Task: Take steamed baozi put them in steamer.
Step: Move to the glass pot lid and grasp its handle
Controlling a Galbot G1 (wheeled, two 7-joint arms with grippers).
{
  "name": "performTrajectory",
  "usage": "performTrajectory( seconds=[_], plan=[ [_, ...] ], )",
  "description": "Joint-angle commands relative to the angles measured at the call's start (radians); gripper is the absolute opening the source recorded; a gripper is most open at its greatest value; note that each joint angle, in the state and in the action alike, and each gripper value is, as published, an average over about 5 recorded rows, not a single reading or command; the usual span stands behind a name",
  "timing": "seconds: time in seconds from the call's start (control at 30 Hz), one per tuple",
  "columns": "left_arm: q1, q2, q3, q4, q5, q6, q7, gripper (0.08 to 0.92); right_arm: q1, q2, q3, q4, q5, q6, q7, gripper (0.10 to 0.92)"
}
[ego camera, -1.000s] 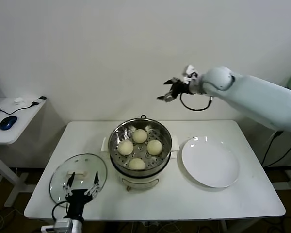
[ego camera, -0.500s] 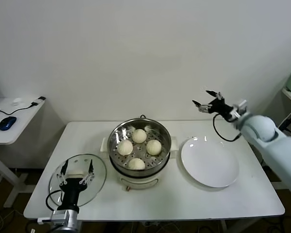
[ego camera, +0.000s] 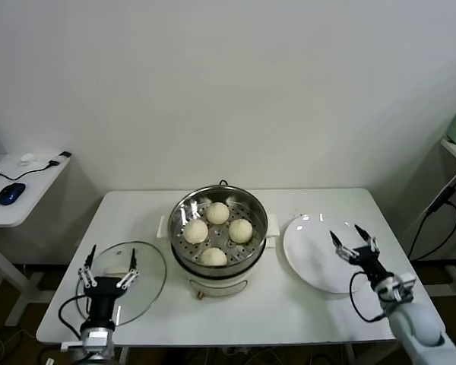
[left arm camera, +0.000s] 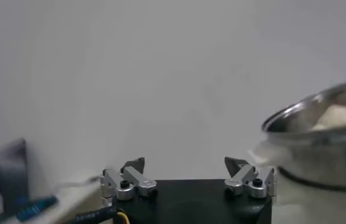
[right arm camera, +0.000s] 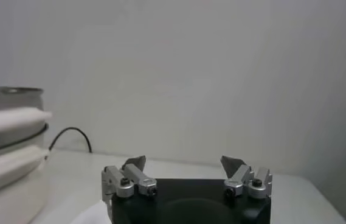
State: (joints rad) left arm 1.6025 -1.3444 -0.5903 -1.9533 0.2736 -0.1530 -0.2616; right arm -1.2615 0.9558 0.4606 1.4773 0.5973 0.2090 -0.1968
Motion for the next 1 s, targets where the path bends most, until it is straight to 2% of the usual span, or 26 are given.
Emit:
performTrajectory(
  seconds=[0.03,0.17,0.27,0.37,0.57,1.0],
  plan=[
    [-0.002,0.018,-0.005,0.039,0.298,-0.029,-0.089,0.823,-0.238,0.172,0.138,0.007,-0.080,0.080,0.029,0.823],
    [-0.014,0.058,-0.069,0.156,0.791,-0.066,-0.168,0.823,-0.217,0.207,0.127,0.015,-0.144,0.062,0.046,0.823],
    [-0.011,0.087,-0.078,0.219,0.954,-0.006,-0.181,0.823,-0.208,0.228,0.118,0.027,-0.176,0.048,0.054,0.823],
    [-0.013,0.093,-0.068,0.268,1.007,0.066,-0.174,0.823,-0.204,0.239,0.114,0.039,-0.189,0.037,0.059,0.823],
    [-0.045,0.053,-0.060,0.342,1.049,0.110,-0.174,0.823,-0.196,0.238,0.120,0.047,-0.195,0.026,0.068,0.823],
    [-0.080,0.046,-0.054,0.384,1.057,0.175,-0.141,0.823,-0.180,0.234,0.134,0.062,-0.203,0.009,0.076,0.823]
  ],
)
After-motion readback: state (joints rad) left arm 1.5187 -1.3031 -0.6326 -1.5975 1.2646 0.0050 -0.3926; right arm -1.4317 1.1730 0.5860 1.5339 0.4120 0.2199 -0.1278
